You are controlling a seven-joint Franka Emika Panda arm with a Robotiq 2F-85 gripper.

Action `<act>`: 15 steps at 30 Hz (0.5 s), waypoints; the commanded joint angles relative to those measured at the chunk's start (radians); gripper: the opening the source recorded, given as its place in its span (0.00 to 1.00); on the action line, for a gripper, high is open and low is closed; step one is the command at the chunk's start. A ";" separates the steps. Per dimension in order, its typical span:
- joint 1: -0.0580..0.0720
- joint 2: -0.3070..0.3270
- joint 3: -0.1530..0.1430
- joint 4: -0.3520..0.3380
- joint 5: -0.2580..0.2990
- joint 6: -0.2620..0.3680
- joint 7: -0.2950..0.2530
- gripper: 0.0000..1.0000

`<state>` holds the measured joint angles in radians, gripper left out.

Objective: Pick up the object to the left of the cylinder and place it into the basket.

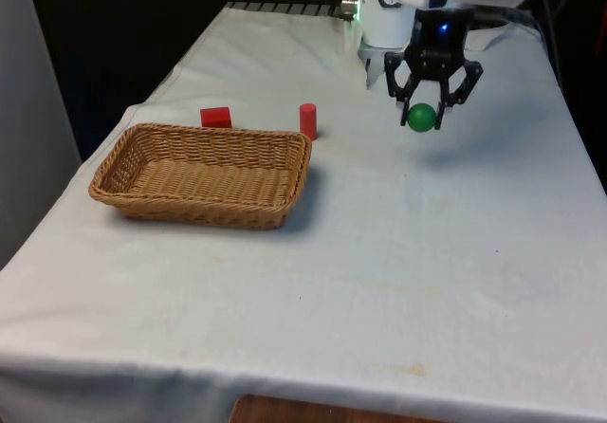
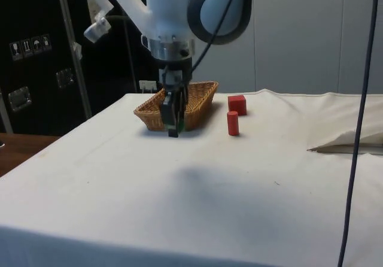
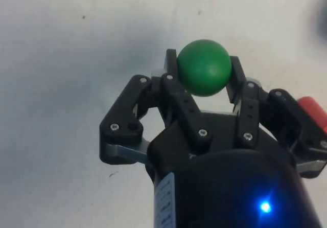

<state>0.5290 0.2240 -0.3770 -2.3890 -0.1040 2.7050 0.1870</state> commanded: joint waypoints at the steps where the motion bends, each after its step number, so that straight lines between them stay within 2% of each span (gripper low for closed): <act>1: -0.007 -0.005 -0.001 0.009 0.007 -0.013 -0.016 0.00; 9: -0.014 -0.001 -0.037 0.051 0.010 -0.032 -0.053 0.00; 10: -0.007 0.001 -0.043 0.047 0.000 -0.023 -0.041 0.00; 11: -0.015 0.000 -0.041 0.055 0.011 -0.033 -0.057 0.00; 15: -0.018 0.003 -0.057 0.069 0.012 -0.035 -0.075 0.00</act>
<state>0.5170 0.2280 -0.4450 -2.3190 -0.1040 2.6760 0.1200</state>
